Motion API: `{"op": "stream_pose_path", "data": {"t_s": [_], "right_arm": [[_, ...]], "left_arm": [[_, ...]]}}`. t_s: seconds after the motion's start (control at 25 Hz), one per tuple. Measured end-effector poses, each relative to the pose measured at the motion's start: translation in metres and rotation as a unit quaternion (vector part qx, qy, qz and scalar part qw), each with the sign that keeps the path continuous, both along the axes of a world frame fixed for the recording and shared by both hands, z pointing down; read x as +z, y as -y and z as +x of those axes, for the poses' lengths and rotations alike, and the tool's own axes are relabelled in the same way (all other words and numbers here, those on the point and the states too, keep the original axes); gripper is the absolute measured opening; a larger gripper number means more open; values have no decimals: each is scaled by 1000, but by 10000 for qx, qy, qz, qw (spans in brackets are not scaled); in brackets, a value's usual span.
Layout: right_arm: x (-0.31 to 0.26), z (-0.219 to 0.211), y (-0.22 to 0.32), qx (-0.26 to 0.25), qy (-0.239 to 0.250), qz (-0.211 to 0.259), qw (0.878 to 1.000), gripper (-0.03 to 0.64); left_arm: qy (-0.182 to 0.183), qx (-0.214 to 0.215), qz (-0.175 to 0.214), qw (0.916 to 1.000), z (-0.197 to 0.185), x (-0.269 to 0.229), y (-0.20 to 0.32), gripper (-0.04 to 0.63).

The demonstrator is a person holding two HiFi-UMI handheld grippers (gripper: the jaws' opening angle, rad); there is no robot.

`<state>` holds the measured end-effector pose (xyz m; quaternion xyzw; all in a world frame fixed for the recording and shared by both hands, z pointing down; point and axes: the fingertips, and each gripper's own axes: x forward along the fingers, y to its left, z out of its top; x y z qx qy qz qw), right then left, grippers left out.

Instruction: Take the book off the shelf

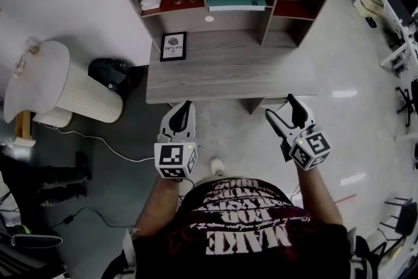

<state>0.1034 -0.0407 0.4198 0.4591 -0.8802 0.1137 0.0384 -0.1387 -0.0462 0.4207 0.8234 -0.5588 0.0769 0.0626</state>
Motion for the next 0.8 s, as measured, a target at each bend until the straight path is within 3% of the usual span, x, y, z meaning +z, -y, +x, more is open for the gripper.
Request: {"op": "stream_pose_path", "data": {"t_s": [0.48, 0.8], "right_arm": [[-5, -40, 38, 232, 94, -106, 9996, 364], [5, -44, 38, 174, 142, -259, 9994, 360]], "left_arm": [[-163, 300, 25, 9994, -28, 2, 57, 17], [-163, 491, -99, 9986, -22, 12, 71, 17]]}}
